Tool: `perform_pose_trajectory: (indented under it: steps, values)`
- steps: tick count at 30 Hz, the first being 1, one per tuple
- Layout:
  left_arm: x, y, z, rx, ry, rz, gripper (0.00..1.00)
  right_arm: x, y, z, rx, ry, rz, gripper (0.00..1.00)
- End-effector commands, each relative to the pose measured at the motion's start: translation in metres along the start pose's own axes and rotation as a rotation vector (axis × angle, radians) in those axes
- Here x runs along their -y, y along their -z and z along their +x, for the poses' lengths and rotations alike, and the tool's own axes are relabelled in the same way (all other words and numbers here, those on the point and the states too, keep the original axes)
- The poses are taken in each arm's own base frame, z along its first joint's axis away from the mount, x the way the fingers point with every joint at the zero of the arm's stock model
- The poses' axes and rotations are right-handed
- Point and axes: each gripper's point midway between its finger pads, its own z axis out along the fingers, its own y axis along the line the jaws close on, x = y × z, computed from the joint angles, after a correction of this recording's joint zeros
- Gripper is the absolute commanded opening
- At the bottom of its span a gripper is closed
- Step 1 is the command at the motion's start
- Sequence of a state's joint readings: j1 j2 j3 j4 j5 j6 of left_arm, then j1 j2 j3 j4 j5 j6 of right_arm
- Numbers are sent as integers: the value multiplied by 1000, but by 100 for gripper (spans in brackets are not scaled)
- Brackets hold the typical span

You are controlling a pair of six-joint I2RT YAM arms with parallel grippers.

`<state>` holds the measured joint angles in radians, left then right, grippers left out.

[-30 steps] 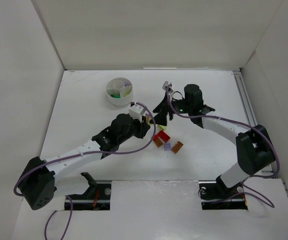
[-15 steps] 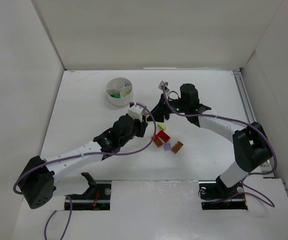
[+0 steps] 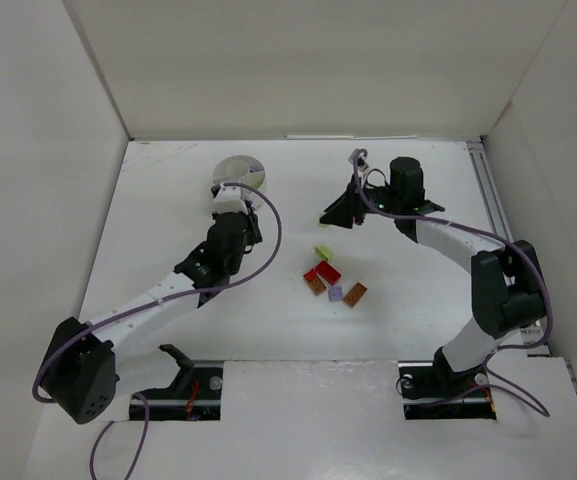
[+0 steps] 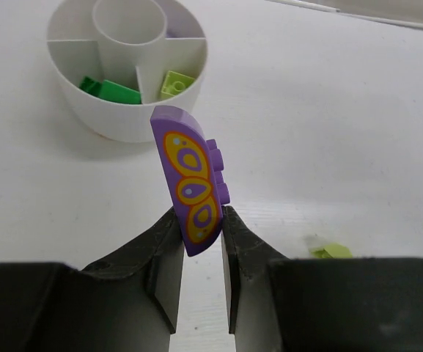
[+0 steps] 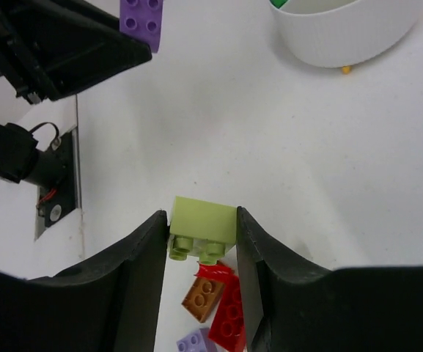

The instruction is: Sort the legos into containers by color

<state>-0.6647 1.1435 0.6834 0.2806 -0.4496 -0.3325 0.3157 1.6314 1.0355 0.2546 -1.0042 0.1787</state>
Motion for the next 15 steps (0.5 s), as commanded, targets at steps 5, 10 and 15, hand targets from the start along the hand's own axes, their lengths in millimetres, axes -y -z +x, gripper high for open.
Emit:
perform_pose_trajectory:
  steps: [5, 10, 15]
  values:
    - [-37, -13, -64, 14, 291, -4, 0, 21, -35, -52, -31, 274, 114, 0]
    - [-67, -10, -61, -48, 371, 17, 0, 58, -86, -101, -16, 473, 228, 0]
    - [-75, -9, -60, -77, 400, 33, 0, 63, -148, -119, -11, 664, 231, 0]
